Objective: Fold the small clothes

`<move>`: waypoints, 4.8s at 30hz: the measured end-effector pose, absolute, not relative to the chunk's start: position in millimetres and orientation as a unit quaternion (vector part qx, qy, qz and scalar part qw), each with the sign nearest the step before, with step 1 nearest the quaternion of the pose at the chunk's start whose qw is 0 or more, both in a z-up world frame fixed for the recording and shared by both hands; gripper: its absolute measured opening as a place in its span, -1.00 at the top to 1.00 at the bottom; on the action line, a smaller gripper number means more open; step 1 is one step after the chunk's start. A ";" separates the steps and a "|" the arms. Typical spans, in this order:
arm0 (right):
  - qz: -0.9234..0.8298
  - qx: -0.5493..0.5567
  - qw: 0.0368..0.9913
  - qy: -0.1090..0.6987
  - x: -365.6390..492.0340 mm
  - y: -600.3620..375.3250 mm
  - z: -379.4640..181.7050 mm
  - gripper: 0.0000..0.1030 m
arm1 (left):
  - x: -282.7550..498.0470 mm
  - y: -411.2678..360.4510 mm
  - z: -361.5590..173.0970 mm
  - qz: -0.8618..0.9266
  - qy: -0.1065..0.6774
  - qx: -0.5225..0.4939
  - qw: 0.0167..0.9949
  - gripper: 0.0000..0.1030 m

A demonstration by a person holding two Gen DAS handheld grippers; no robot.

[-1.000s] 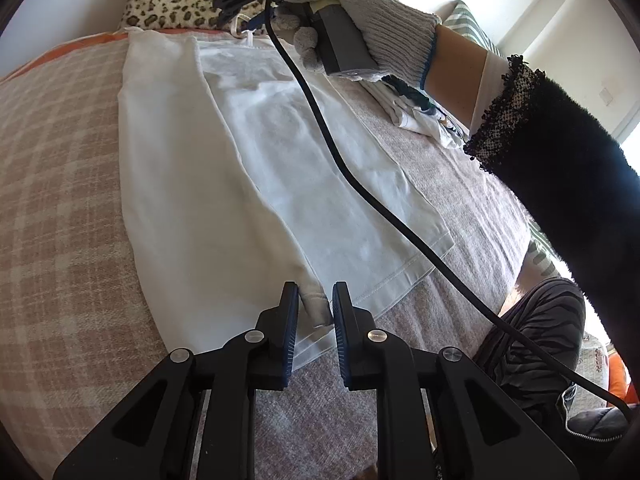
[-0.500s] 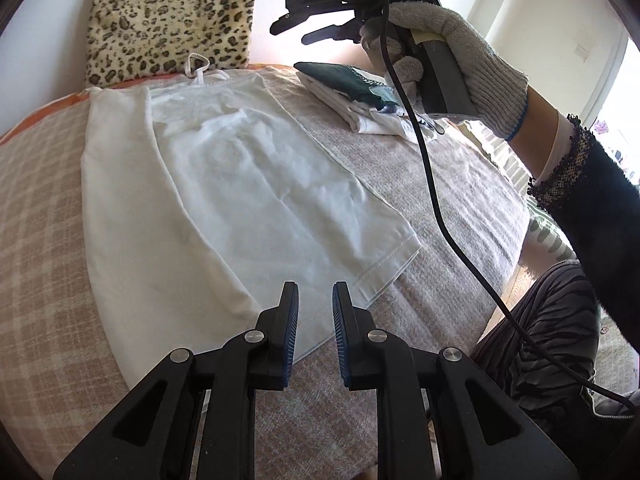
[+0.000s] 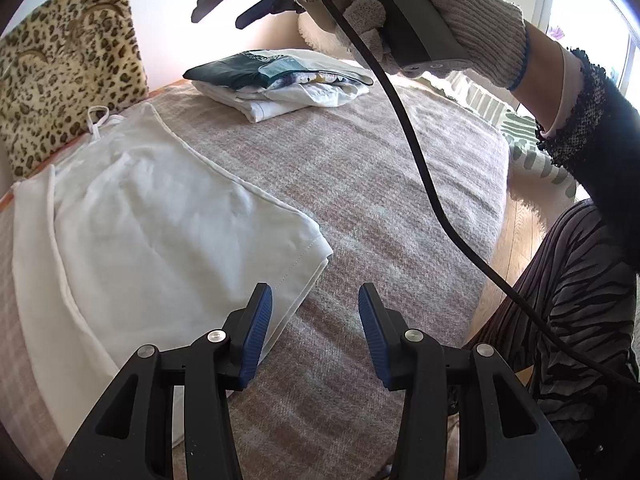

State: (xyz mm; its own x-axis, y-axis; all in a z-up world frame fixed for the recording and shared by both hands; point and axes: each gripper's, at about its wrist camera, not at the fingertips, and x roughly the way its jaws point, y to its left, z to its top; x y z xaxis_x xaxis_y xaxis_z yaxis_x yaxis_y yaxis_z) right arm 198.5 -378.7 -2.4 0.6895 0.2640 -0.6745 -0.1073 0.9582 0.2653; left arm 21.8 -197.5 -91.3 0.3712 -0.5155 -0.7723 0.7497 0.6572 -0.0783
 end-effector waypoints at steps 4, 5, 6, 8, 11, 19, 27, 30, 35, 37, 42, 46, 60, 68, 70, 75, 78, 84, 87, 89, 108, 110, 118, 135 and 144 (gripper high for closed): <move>0.101 0.115 0.911 0.382 196.5 -392.9 -7.5 -0.03 | 25.8 -213.5 -97.1 -0.387 0.407 0.147 0.814 0.07; 0.103 0.117 0.910 0.383 196.6 -395.1 -9.8 -0.05 | 29.2 -215.7 -99.2 -0.383 0.411 0.142 0.815 -0.05; 0.108 0.117 0.909 0.385 197.1 -396.3 -12.4 -0.07 | 32.6 -217.9 -102.0 -0.376 0.415 0.138 0.817 -0.07; 0.111 0.115 0.906 0.391 200.2 -397.1 -18.3 -0.07 | 37.8 -220.9 -108.4 -0.364 0.426 0.135 0.817 -0.07; 0.113 0.119 0.903 0.398 207.3 -398.6 -25.0 -0.07 | 37.8 -223.0 -109.2 -0.351 0.411 0.144 0.829 -0.07; 0.130 0.153 0.887 0.416 243.1 -398.7 -44.7 -0.10 | 44.5 -220.3 -108.2 -0.329 0.401 0.138 0.844 0.25; 0.161 0.130 0.878 0.432 278.0 -363.4 -57.6 -0.10 | 57.1 -188.8 -95.9 -0.344 0.400 0.051 0.848 0.88; 0.154 0.113 0.874 0.446 292.9 -352.4 -66.0 -0.10 | 55.8 -181.0 -89.2 -0.345 0.392 0.035 0.852 0.88; 0.131 0.103 0.863 0.477 321.7 -341.7 -89.3 -0.10 | 56.3 -178.1 -91.4 -0.344 0.404 0.016 0.848 0.88; 0.121 0.106 0.860 0.484 333.3 -340.1 -96.1 -0.09 | 57.2 -177.8 -92.7 -0.343 0.407 0.011 0.847 0.88; 0.096 0.112 0.858 0.492 360.2 -337.3 -112.5 -0.06 | 59.9 -172.3 -92.4 -0.342 0.408 -0.006 0.846 0.88; 0.106 0.119 0.863 0.479 370.1 -333.2 -114.2 0.10 | 59.6 -170.6 -92.3 -0.341 0.409 -0.017 0.846 0.88; 0.134 0.008 0.874 0.466 361.6 -272.2 -72.3 0.98 | 41.9 -126.8 -95.3 -0.296 0.405 -0.115 0.857 0.89; 0.147 -0.046 0.874 0.461 357.0 -214.2 -57.6 0.98 | 28.0 -108.4 -97.9 -0.273 0.398 -0.140 0.865 0.89; 0.151 -0.065 0.872 0.460 356.3 -196.0 -57.2 0.98 | 26.5 -102.9 -98.4 -0.267 0.395 -0.144 0.867 0.89; 0.157 -0.105 0.865 0.465 356.7 -156.9 -68.9 0.98 | 25.2 -93.8 -101.1 -0.255 0.395 -0.154 0.869 0.89; 0.160 -0.123 0.860 0.469 356.5 -136.9 -80.0 0.98 | 26.5 -89.7 -103.1 -0.251 0.398 -0.155 0.869 0.89; 0.163 -0.162 0.850 0.474 355.3 -105.5 -100.6 0.98 | 27.5 -81.9 -109.3 -0.238 0.411 -0.166 0.864 0.89; 0.161 -0.175 0.847 0.476 355.9 -96.7 -107.5 0.98 | 26.1 -81.1 -108.5 -0.235 0.412 -0.157 0.866 0.89; 0.158 -0.178 0.845 0.478 356.9 -94.0 -111.8 0.98 | 24.9 -79.9 -108.9 -0.232 0.415 -0.156 0.866 0.88; 0.191 0.005 0.860 0.472 249.9 -222.6 -54.1 0.31 | 0.2 4.7 -83.2 -0.195 0.437 -0.113 0.871 0.33; 0.197 0.014 0.850 0.488 217.8 -235.8 -59.7 0.31 | 10.5 22.5 -91.7 -0.178 0.460 -0.141 0.859 0.32; 0.229 0.035 0.807 0.543 113.8 -251.9 -90.4 0.31 | 31.2 29.4 -113.8 -0.197 0.505 -0.192 0.818 0.33; 0.231 0.000 0.812 0.536 68.7 -240.0 -114.4 1.00 | 36.3 37.4 -111.2 -0.177 0.463 -0.126 0.859 0.96; 0.206 -0.097 0.833 0.504 57.2 -218.9 -107.4 0.99 | 35.5 46.5 -114.6 -0.169 0.481 -0.169 0.843 0.52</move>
State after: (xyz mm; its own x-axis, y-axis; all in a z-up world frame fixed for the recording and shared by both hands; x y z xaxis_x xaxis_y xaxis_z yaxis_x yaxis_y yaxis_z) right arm 57.2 -218.9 -107.4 0.4073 0.2456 -0.8796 -0.4412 0.8962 0.0459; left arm 35.5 46.5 -114.6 0.4797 -0.4480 -0.7544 0.1223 0.8856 -0.4481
